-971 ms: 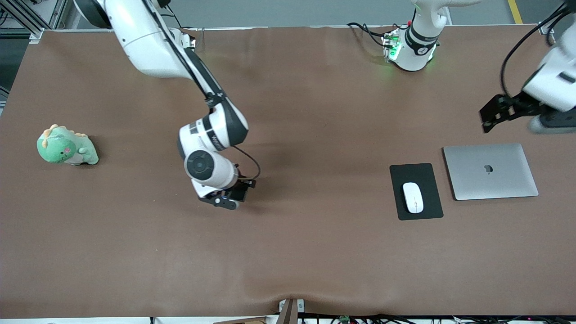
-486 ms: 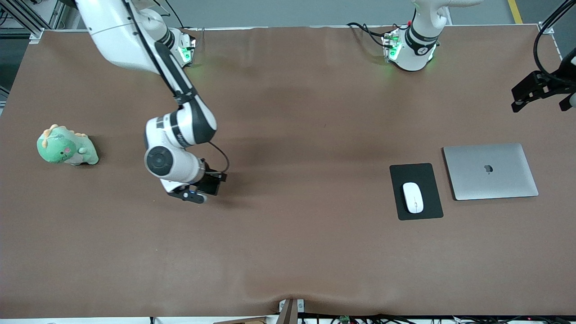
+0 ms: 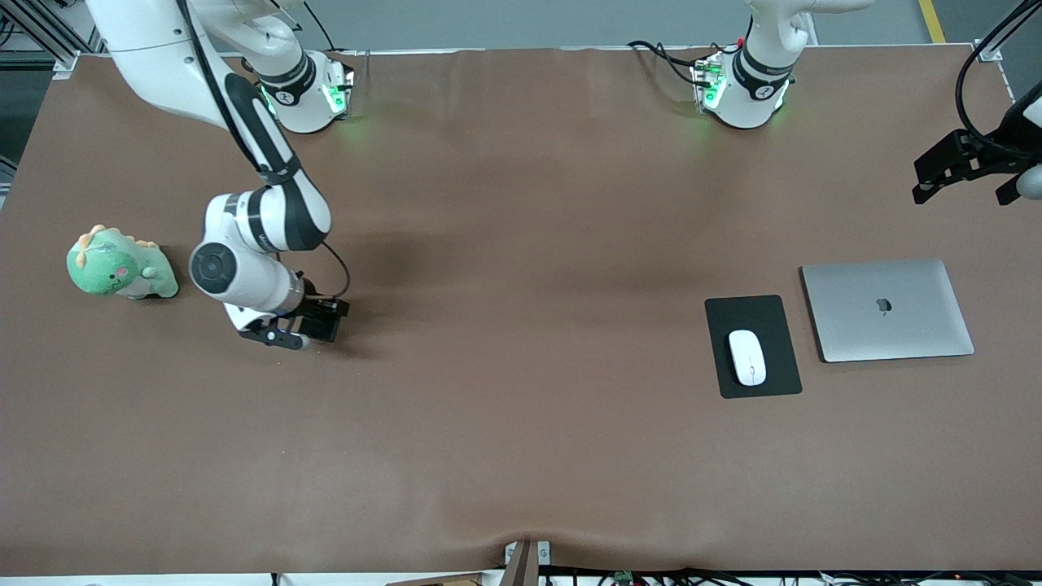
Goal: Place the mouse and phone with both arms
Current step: 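Carry the black phone with the right gripper toward the green plush toy, then lower the phone beside the plush toy and open the right gripper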
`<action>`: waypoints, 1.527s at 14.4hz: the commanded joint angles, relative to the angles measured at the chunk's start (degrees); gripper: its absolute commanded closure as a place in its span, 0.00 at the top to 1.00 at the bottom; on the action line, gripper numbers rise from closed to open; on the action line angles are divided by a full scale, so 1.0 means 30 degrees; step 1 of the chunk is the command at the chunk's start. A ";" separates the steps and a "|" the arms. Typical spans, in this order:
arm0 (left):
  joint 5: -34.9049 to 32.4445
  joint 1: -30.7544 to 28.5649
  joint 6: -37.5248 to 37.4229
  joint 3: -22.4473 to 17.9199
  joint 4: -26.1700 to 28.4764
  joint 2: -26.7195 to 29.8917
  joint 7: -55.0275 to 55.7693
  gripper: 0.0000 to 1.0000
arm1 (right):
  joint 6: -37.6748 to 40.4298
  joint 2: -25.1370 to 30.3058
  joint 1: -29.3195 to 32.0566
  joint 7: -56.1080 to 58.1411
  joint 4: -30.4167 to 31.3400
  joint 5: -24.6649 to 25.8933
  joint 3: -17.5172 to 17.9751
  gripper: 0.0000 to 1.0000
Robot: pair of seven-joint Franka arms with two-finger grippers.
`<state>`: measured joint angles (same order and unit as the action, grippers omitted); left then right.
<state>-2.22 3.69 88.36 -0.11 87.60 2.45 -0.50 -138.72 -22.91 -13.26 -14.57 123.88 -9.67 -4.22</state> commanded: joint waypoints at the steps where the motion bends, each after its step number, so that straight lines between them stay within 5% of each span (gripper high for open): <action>1: 0.0418 0.0029 -0.0536 -0.0023 -0.0371 -0.0084 -0.0362 1.00 | -0.0664 0.1541 0.1632 0.1772 0.2063 0.0412 0.0294 0.00; 9: 0.0417 0.0059 -0.0186 -0.0023 -0.0605 -0.0318 0.0078 1.00 | -0.1103 0.3095 0.5091 0.6638 0.4379 0.0910 -0.0116 0.00; 18: 0.0418 -0.0001 -0.0362 -0.0023 -0.0576 -0.0201 0.0019 1.00 | -0.3770 0.2774 0.7465 0.9630 0.6081 0.1174 -0.0145 0.00; 20: 0.0389 0.0058 -0.0333 -0.0023 -0.0576 -0.0230 0.0020 1.00 | -0.3683 0.2657 0.7467 0.9602 0.6022 0.1174 -0.0145 0.96; 22: 0.0359 0.0087 -0.0333 0.0006 -0.0605 -0.0259 0.0048 1.00 | -0.3623 0.2627 0.7497 0.9602 0.5934 0.1174 -0.0145 1.00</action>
<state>-2.17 3.75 88.10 -0.07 87.04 2.09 -0.44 -149.54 -16.39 8.06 13.46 140.68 -6.56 -5.48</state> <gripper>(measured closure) 0.000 0.066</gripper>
